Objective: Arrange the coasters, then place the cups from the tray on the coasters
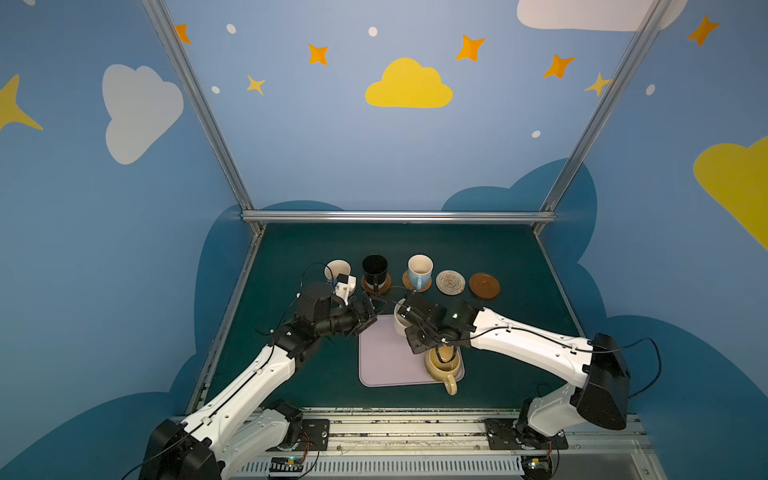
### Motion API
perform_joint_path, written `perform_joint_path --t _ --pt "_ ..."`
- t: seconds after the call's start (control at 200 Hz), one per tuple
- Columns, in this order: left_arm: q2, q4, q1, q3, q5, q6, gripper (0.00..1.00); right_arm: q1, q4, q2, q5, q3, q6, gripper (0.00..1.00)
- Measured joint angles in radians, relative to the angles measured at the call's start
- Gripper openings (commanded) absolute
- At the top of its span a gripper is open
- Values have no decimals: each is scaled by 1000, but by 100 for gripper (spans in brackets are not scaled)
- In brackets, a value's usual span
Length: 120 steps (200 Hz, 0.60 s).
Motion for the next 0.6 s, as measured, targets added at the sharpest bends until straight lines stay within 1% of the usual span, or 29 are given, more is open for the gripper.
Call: perform_joint_path --t 0.415,0.601 --pt "113 -16 -26 146 -23 64 100 -106 -18 -70 4 18 -21 0" --pt "162 -30 -57 185 -35 82 100 -148 13 -136 14 -40 -21 0"
